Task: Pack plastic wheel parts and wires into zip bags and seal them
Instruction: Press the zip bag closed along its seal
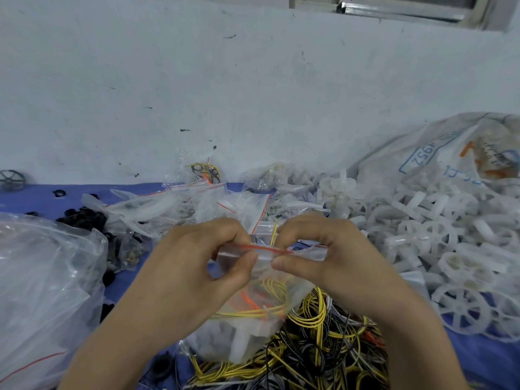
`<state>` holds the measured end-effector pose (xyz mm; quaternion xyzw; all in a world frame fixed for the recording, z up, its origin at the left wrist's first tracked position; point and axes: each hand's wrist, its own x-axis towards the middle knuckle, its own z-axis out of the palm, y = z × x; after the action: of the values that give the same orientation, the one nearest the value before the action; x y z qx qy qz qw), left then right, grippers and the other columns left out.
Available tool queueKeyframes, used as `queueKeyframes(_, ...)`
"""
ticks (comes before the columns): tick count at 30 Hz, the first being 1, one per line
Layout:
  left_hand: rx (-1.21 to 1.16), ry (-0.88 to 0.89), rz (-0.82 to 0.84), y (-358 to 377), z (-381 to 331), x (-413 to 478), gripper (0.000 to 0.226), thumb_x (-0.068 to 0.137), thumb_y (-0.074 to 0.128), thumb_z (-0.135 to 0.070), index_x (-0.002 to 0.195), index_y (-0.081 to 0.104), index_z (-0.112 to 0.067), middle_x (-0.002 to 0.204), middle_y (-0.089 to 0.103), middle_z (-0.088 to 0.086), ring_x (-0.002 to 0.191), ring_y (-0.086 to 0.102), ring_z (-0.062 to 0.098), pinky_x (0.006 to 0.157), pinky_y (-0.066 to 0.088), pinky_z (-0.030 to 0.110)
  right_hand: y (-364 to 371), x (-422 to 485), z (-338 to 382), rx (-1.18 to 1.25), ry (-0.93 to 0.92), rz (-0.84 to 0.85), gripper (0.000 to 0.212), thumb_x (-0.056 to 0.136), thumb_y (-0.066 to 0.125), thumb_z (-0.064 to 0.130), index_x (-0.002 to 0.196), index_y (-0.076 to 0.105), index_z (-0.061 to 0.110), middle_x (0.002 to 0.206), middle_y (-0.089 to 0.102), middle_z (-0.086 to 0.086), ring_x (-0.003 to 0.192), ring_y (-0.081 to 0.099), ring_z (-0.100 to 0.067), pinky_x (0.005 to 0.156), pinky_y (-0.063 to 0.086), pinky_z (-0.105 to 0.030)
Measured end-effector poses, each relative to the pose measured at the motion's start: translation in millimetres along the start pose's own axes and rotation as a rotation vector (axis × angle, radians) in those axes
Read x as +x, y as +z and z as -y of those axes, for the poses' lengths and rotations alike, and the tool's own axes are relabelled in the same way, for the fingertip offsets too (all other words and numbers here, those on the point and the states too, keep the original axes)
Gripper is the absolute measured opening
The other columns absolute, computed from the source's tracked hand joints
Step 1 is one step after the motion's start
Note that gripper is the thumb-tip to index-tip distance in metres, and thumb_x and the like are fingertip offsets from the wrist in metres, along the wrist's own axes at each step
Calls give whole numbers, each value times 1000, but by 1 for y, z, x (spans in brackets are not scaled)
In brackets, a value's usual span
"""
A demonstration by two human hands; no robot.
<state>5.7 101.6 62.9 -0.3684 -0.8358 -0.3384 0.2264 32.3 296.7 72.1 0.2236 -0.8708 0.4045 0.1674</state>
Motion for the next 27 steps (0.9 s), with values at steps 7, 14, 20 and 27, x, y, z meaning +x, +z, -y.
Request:
queueKeyframes(7, -10, 6, 28, 1, -2, 0, 17, 76, 50, -43, 70, 61, -31, 65, 59, -12, 64, 57, 1, 58, 37, 9, 3, 1, 0, 48, 1, 16, 14, 77, 76, 18, 73, 67, 27, 82, 65, 9, 93, 57, -10, 87, 41, -30)
queueKeyframes(14, 36, 8, 55, 1, -3, -1, 21, 74, 50, -46, 66, 61, -31, 64, 59, -13, 60, 55, -1, 54, 35, 7, 8, 3, 5, -58, -57, 47, 9, 79, 75, 17, 76, 69, 22, 82, 64, 8, 93, 55, -11, 85, 41, -31)
queueKeyframes(20, 62, -4, 36, -3, -4, 0, 17, 74, 48, -45, 63, 55, -34, 67, 59, -14, 60, 55, -3, 56, 34, 3, 2, 0, 3, -52, -12, 20, 14, 77, 76, 15, 75, 66, 25, 83, 63, 10, 95, 54, -6, 86, 39, -23)
queueKeyframes(27, 69, 18, 39, -6, 2, -2, 19, 75, 49, -45, 64, 54, -29, 61, 56, -12, 56, 52, 0, 54, 33, 5, 4, 1, -1, -87, -1, -11, 15, 76, 77, 20, 74, 65, 30, 92, 63, 15, 104, 52, -2, 89, 35, -16)
